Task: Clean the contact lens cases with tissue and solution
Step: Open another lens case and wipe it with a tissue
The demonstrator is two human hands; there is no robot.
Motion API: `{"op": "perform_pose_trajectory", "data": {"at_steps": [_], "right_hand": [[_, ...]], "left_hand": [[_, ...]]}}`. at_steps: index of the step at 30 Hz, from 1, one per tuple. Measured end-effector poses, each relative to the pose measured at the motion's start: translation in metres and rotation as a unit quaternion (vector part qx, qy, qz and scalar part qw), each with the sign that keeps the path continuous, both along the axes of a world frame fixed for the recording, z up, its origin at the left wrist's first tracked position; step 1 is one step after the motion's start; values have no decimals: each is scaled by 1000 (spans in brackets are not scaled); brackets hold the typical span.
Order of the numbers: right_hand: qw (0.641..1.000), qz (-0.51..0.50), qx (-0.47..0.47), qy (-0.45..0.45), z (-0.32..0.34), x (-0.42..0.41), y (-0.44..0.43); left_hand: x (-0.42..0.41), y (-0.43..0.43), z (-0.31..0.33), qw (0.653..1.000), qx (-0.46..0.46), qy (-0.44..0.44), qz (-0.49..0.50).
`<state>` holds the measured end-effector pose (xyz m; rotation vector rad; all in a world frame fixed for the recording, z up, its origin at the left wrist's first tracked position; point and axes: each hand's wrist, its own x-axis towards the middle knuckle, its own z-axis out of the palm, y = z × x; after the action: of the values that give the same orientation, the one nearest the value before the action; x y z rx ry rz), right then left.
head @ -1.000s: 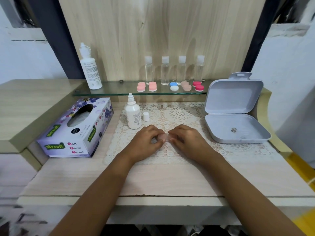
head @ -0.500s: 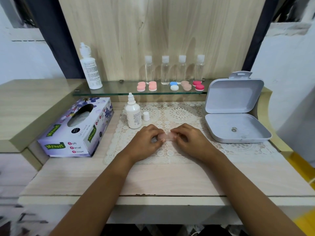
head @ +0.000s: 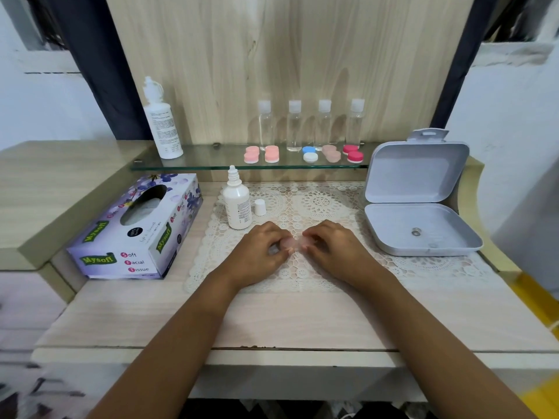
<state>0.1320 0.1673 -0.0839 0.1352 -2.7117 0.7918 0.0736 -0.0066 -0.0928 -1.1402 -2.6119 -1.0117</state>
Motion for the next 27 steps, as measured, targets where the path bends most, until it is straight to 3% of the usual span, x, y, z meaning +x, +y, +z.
{"op": "perform_pose_trajectory", "data": {"at_steps": [6, 12, 27], "right_hand": [[999, -35, -4, -17, 1, -1, -3], [999, 3, -48, -22, 3, 7, -3], [999, -17, -22, -21, 3, 2, -5]], "left_hand": [[0, 0, -1, 1000, -6, 5, 2], [0, 0, 0, 1000, -5, 10, 1], [2, 1, 1, 1000, -9, 9, 5]]}}
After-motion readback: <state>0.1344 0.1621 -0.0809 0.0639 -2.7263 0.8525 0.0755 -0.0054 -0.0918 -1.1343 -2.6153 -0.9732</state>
